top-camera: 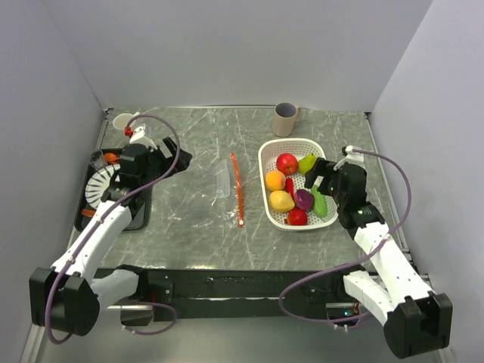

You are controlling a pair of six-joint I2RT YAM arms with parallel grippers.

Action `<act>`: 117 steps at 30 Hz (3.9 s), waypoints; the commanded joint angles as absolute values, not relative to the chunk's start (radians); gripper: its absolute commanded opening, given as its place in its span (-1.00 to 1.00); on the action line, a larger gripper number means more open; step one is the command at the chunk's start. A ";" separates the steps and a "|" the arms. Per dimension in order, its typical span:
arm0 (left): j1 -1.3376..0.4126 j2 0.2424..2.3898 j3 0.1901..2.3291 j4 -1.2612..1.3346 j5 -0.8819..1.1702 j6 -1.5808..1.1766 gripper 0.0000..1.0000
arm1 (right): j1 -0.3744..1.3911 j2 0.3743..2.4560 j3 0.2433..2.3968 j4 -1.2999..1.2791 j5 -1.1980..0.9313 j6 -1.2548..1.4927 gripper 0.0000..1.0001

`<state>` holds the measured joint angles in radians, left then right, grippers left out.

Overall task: Place the food in the zip-top bag and seal the zipper
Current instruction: Pick up the zipper food storage bag at the center of the board.

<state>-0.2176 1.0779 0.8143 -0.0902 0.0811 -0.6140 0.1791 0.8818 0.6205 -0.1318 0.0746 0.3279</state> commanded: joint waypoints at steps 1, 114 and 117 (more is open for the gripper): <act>-0.215 1.150 0.912 -0.221 0.061 -0.698 0.99 | 0.181 0.799 0.641 -0.150 0.119 0.375 1.00; -0.772 1.453 1.209 -0.482 -0.190 -0.758 -0.99 | 0.518 1.379 0.922 0.029 -0.508 0.615 0.18; -0.772 1.445 1.203 -0.474 -0.180 -0.761 -0.99 | 0.541 1.426 0.952 0.021 -0.492 0.612 0.18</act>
